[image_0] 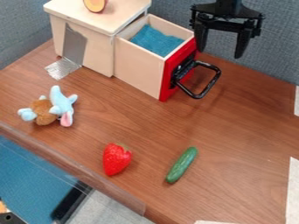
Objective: Move the object from the drawers top and put it down in the table
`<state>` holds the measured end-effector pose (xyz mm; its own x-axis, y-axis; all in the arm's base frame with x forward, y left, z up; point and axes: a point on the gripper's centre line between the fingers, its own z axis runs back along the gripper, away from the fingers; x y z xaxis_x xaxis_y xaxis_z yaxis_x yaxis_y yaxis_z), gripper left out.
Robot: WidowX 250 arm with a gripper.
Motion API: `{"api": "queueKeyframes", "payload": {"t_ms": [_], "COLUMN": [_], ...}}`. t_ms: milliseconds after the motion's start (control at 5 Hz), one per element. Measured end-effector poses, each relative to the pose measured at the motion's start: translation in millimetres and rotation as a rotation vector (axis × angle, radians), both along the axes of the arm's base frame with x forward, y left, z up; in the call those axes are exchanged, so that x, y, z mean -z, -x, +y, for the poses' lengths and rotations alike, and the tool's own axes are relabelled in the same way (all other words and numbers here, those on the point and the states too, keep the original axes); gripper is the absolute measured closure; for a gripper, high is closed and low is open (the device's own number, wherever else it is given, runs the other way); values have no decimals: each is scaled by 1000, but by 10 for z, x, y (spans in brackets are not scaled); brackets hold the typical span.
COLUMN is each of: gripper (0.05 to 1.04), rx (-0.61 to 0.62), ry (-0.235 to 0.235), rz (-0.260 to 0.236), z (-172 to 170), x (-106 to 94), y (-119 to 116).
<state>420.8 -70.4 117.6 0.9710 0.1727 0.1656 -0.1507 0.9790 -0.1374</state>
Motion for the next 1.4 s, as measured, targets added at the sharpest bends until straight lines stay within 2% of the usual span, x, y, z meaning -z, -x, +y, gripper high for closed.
{"api": "queueKeyframes", "payload": {"t_ms": [200,400,600,800,1000,1200,1400], "gripper": [83,83,83,83,83,83,83], "rx": [-1,-49,-126,-114,-121,-132,-138], "ry": [1,62,95,97,85,54,-1], "rz": [47,-6,-45,-54,-60,-38,-5], "z": [-10,233,740,1053,1385,1750,1931], "x": [168,-114,-433,-603,-766,-757,-742], "y": [15,-176,-310,-361,-304,-182,-94]}}
